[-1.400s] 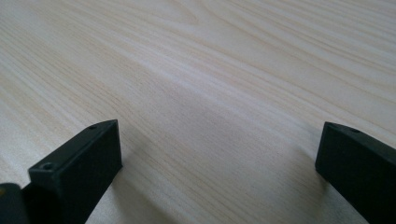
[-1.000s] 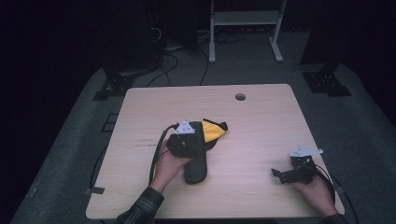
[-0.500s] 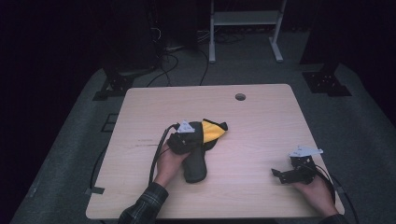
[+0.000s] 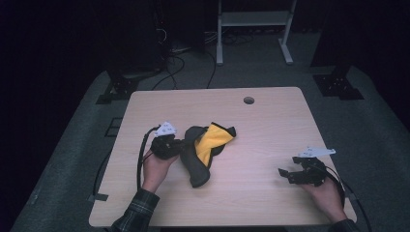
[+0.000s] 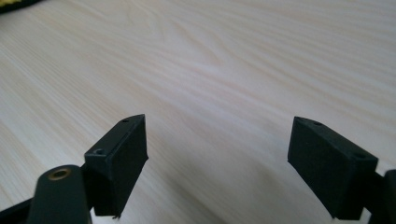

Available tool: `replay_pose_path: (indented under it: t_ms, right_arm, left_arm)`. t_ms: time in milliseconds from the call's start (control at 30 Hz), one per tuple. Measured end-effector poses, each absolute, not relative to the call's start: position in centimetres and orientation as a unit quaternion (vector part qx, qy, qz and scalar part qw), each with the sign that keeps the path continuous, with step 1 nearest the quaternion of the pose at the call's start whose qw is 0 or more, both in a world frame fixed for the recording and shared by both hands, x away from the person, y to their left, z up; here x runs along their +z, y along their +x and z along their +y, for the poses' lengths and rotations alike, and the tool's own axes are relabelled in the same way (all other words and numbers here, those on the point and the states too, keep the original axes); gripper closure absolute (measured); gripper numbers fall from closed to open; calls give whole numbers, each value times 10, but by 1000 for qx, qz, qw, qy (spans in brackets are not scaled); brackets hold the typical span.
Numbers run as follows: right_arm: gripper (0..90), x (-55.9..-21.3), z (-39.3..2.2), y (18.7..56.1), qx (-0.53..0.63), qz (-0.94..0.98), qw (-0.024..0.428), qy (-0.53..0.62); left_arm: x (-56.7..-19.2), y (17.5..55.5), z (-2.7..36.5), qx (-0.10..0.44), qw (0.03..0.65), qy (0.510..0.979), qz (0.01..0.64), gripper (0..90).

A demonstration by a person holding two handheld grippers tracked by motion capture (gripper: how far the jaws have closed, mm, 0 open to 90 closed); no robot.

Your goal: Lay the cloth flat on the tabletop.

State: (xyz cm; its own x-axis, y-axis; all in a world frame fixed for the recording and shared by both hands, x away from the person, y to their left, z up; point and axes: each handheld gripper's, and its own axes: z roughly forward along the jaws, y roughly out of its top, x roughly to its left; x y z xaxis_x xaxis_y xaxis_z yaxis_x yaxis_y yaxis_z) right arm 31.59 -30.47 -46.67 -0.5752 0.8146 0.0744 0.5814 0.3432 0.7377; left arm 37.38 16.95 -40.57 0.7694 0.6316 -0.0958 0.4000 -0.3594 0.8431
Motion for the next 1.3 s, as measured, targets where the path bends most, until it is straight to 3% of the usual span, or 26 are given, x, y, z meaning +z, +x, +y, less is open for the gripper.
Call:
replay_pose_path:
  t_ms: [267, 733, 767, 933, 1033, 1100, 1300]
  right_arm:
    - [226, -455, -268, 331, 393, 815, 144, 402]
    - [233, -442, -207, 360, 418, 827, 128, 354]
    - [235, -441, -204, 362, 422, 826, 124, 353]
    - [258, -438, -191, 377, 432, 826, 121, 342]
    - [267, -438, -183, 386, 433, 828, 128, 332]
    - [269, -437, -177, 396, 432, 829, 131, 331]
    - [284, -435, -164, 423, 438, 827, 124, 331]
  left_arm:
    - [-410, 362, 199, 121, 460, 812, 337, 860]
    - [-439, 351, 252, 119, 381, 819, 412, 856]
    - [-440, 352, 253, 126, 376, 821, 411, 843]
    - [-433, 354, 250, 140, 396, 808, 413, 566]
    - [-430, 357, 245, 135, 414, 800, 413, 448]
    - [-428, 363, 237, 136, 415, 803, 406, 403]
    - [-427, 378, 215, 145, 407, 814, 387, 379]
